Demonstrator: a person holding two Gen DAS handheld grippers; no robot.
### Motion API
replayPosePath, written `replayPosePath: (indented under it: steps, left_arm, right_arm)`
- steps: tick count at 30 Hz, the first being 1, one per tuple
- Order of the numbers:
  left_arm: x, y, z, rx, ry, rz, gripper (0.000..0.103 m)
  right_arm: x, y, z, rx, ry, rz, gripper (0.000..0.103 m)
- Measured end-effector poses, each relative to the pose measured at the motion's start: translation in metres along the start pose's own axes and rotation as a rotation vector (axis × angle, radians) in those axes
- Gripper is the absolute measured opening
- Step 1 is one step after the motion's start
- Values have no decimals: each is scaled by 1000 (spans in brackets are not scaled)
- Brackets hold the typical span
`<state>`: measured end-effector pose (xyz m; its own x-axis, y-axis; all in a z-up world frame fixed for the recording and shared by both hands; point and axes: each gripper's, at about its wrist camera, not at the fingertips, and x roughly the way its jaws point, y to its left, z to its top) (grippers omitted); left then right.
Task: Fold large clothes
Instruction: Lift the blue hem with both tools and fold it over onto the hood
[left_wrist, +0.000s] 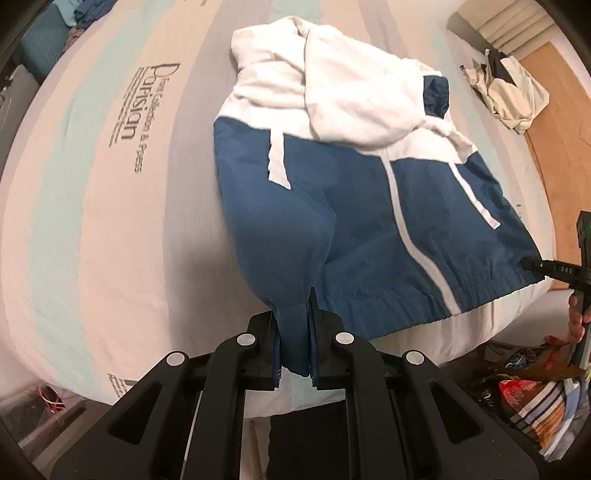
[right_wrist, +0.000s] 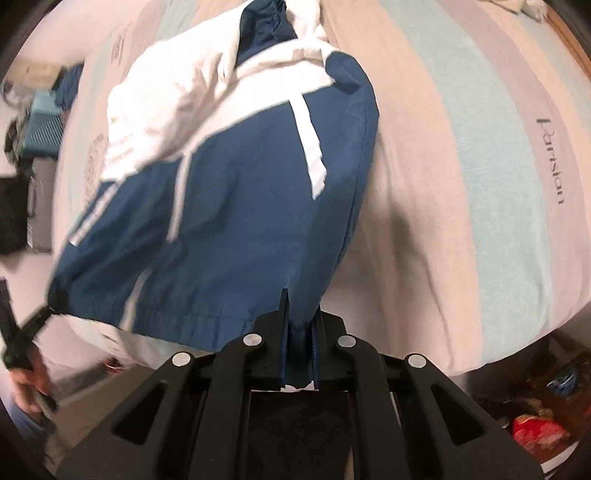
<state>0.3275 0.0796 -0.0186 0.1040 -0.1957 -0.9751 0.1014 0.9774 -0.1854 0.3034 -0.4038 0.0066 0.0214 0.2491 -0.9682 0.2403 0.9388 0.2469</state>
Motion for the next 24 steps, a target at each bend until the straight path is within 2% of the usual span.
replayPosePath:
  steps: [6, 12, 18, 24]
  left_arm:
    - [-18, 0, 36, -9, -4, 16, 10]
    - [-40, -6, 85, -30, -36, 66, 10]
    - [-52, -16, 141, -46, -62, 101, 10]
    - [-46, -12, 206, -36, -63, 112, 10]
  right_arm:
    - [-19, 11, 40, 19, -9, 68, 7]
    - [-38, 13, 93, -24, -23, 102, 7]
    - [-53, 14, 155, -36, -30, 143, 7]
    - [-46, 19, 208, -16, -15, 158, 7]
